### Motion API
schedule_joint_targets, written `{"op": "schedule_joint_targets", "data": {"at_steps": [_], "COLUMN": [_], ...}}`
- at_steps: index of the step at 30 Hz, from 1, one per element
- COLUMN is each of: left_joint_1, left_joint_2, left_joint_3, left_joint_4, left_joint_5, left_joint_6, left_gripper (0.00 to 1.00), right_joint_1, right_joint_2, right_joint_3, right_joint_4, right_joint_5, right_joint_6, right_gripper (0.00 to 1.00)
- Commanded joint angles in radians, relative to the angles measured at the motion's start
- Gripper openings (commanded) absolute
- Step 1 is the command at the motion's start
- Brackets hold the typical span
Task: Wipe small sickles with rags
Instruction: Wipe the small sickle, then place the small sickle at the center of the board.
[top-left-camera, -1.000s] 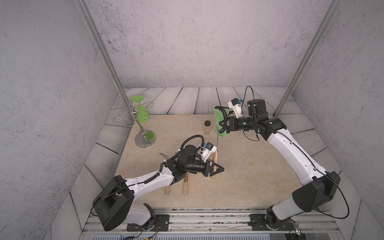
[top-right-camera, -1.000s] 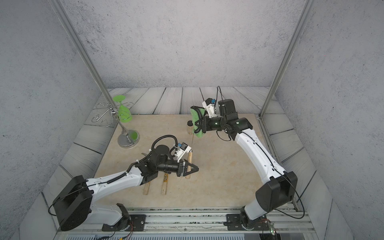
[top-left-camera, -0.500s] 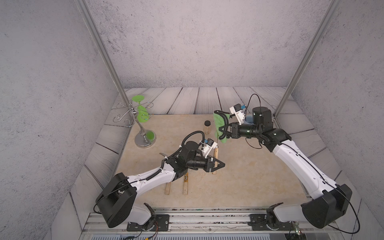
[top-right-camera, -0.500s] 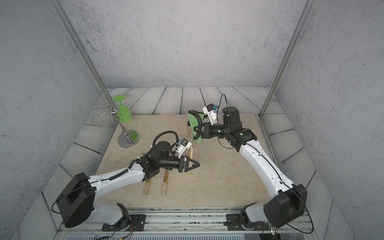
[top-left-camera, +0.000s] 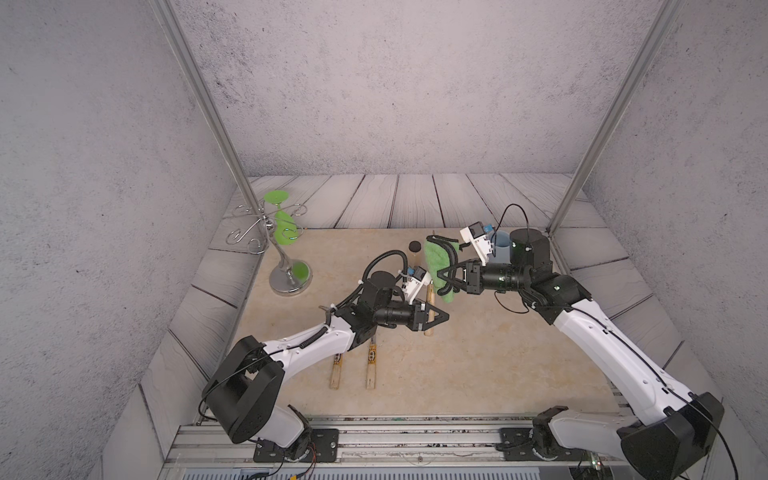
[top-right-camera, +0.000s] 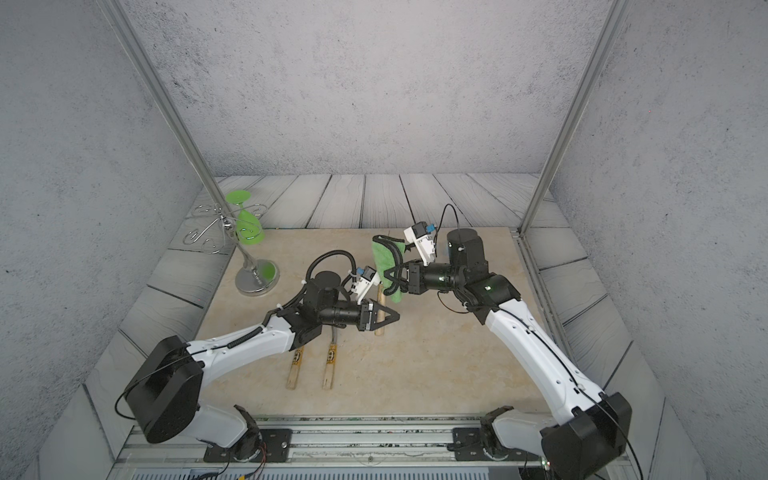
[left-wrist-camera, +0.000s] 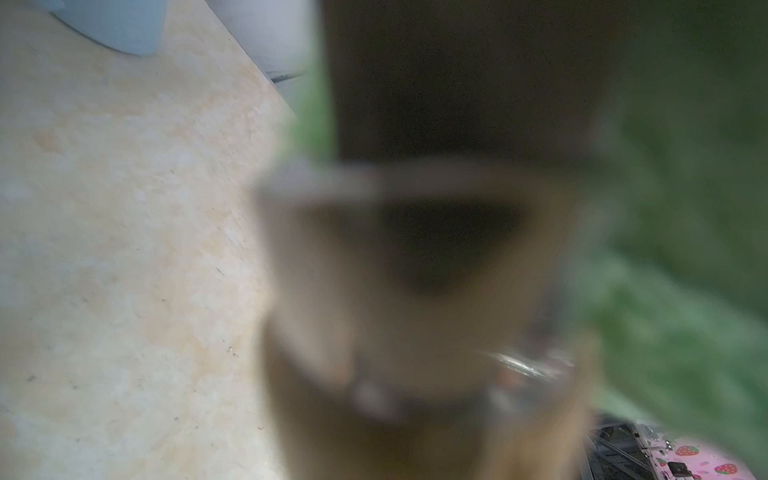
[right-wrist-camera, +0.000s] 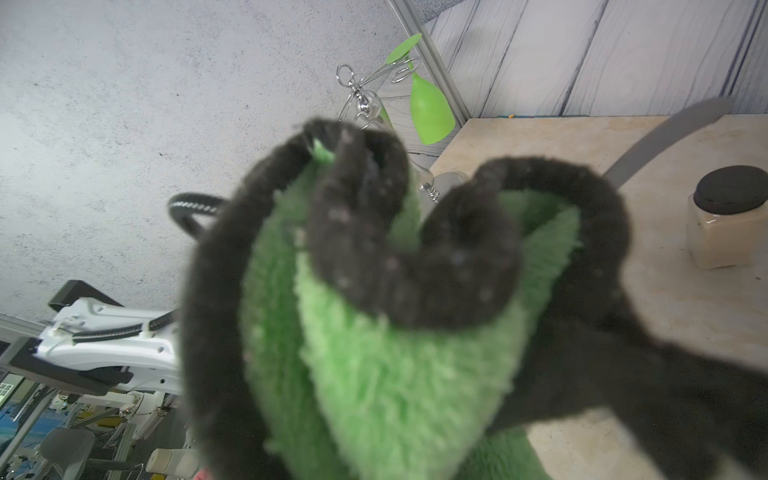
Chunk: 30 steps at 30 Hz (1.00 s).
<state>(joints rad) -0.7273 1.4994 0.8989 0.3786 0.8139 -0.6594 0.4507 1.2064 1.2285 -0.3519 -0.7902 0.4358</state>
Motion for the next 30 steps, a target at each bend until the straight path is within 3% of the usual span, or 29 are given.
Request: {"op": "schedule_joint_targets", "data": {"at_steps": [1,7,13,24,30], "left_joint_1": [0.041,0.048,0.045,0.043,0.038], "left_joint_2": [0.042,0.128,0.238,0.504,0.597], "left_joint_3": [0.065,0.193,0.34,0.631,0.753], "left_joint_4": [0.008,-0.273,-0.501,-0.748,-0.842], "left_joint_5": [0.025,-0.096,-0.232,-0.36,-0.419], "left_joint_6": [0.052,0.207,0.313,0.36,0.383], "left_gripper": [0.0,0.0,0.0,0.0,0.0], "right_joint_1": [0.01,0.006,0.0,-0.019,-0.037], "right_joint_2": [-0.11,-0.23,-0.289,-0.295,-0.298], "right_joint_3": [0.004,-0.002,-0.04,-0.109,-0.153], "right_joint_4": [-0.136,-0.369,-0.47,-0.512,-0.499], "right_joint_5": [0.071,0.389,0.586,0.74,0.75], "right_joint_6": [-0.051,-0.086,-0.072,-0.052,-0.048], "right_gripper": [0.15,0.15,0.15,0.16,0.17]}}
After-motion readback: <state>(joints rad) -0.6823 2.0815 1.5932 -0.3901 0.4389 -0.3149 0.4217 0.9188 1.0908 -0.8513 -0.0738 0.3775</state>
